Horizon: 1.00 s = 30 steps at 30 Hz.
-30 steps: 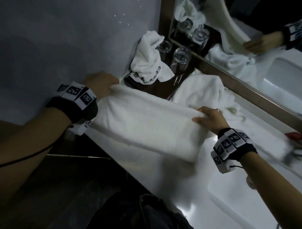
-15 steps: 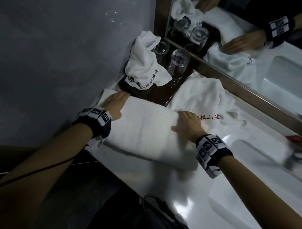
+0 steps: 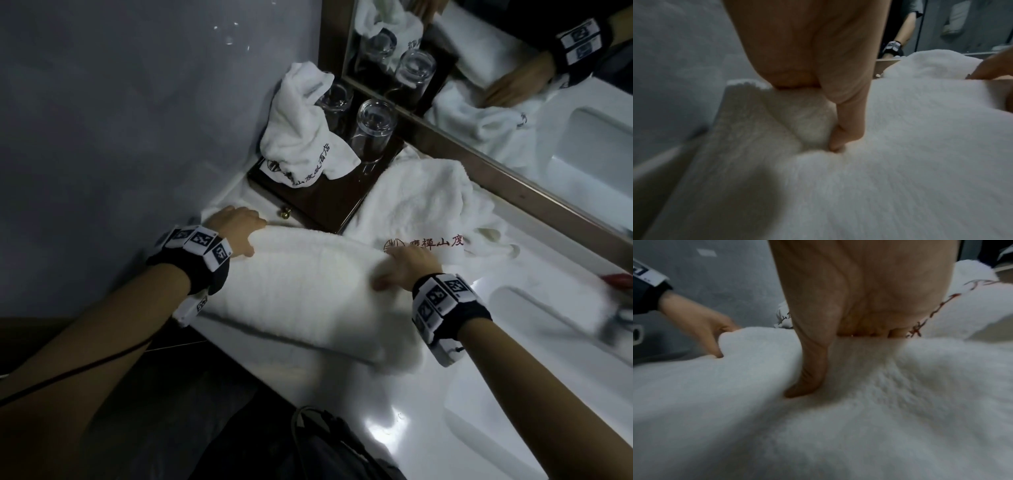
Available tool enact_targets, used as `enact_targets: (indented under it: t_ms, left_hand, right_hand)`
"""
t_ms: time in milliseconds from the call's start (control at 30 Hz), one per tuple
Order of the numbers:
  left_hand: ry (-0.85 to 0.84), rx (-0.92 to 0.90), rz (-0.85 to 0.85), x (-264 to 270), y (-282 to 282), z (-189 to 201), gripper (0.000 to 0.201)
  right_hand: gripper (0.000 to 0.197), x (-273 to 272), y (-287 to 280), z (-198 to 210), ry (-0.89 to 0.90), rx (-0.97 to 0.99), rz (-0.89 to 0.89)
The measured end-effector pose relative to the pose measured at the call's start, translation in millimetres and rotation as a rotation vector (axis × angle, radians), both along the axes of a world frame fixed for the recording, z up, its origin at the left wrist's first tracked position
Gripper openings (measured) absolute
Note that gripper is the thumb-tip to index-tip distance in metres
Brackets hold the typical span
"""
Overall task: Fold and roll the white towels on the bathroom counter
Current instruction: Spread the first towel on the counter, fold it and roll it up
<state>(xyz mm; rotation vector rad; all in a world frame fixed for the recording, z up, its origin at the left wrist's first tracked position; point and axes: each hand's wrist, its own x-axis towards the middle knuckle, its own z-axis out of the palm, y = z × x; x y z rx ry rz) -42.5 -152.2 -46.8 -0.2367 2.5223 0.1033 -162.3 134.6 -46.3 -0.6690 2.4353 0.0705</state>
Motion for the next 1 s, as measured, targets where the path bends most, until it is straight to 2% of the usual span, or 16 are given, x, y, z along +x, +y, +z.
enact_targets:
  t_ms: [67, 167, 300, 367, 433, 500, 567, 667, 733, 800, 867, 933, 1000]
  left_hand:
    - [0.033, 0.05, 0.084, 11, 0, 7, 0.048]
    - [0.188, 0.054, 0.124, 21, 3, 30, 0.045]
    - [0.613, -0.034, 0.056, 25, 10, 73, 0.031]
    - [0.794, -0.147, 0.034, 33, 19, 85, 0.031]
    - [0.863, -0.221, 0.097, 48, 31, 83, 0.039]
    - [0.792, -0.187, 0.151, 68, 44, 68, 0.047]
    - [0.648, -0.122, 0.152, 88, 54, 46, 0.044]
    - [0.401, -0.059, 0.105, 117, 61, 15, 0.037]
    - [0.286, -0.03, 0.131, 133, 60, 0, 0.045]
    - [0.277, 0.004, 0.179, 144, 56, -8, 0.06]
    - [0.26, 0.018, 0.181, 148, 51, -9, 0.069]
    - [0.221, 0.029, 0.186, 147, 46, -9, 0.065]
    - [0.187, 0.026, 0.216, 139, 46, -6, 0.054]
  right_hand:
    - [0.053, 4, 3, 7, -0.021, -0.05, -0.095]
    - [0.053, 10, 8, 21, 0.013, -0.138, -0.112]
    - [0.026, 15, 24, 50, 0.334, -0.495, -0.053]
    - [0.023, 19, 31, 62, 0.488, -0.663, -0.034]
    - [0.03, 27, 36, 68, 0.563, -0.745, -0.021]
    - [0.034, 40, 39, 64, 0.583, -0.732, 0.022]
    - [0.041, 56, 42, 51, 0.488, -0.615, 0.094]
    - [0.049, 79, 51, 25, 0.122, -0.275, 0.191]
    - [0.055, 92, 56, 12, -0.116, -0.153, 0.174]
    - [0.066, 99, 60, 5, -0.24, -0.159, 0.137]
    - [0.074, 101, 62, 1, -0.251, -0.157, 0.145]
    - [0.076, 101, 62, -1, -0.273, -0.141, 0.161]
    - [0.074, 100, 60, 0, -0.402, -0.169, 0.134]
